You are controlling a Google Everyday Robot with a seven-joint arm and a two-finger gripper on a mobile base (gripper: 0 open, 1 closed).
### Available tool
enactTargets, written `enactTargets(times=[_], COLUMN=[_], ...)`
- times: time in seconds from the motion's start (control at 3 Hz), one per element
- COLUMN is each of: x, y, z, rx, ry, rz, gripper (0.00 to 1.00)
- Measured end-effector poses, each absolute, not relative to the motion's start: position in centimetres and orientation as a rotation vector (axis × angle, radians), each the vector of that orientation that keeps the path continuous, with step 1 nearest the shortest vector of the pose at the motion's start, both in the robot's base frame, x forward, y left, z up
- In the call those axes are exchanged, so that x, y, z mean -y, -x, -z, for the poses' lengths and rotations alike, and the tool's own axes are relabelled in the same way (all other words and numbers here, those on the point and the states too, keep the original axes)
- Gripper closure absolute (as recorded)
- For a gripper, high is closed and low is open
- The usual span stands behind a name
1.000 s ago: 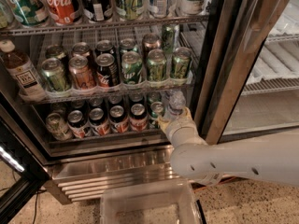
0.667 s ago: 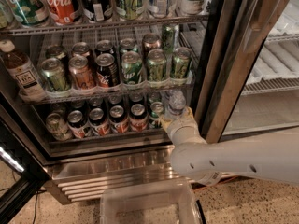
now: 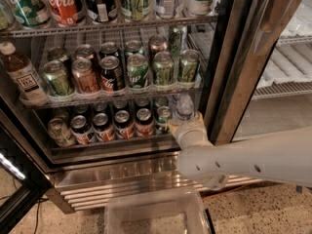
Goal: Pick water bottle from bottom shelf of fridge
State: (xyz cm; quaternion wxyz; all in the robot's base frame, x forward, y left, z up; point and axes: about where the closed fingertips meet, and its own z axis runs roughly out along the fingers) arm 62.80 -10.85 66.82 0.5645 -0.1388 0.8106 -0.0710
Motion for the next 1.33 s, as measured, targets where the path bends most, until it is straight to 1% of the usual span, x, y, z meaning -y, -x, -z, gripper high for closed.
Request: enactTargets(times=[0.33, 0.67, 1.0, 1.33], x=[10.9, 11.1, 11.9, 12.1], y=[-63.3, -63.8, -64.1, -64.4], z=[-66.3, -66.1, -66.3, -65.6], rx=[-1.913, -1.911, -1.903, -1.919], ry=[0.317, 0.306, 0.281, 0.272], rz=[0.165, 0.172, 0.188, 0.189], gripper=[0.41, 0.45, 0.43, 0.27])
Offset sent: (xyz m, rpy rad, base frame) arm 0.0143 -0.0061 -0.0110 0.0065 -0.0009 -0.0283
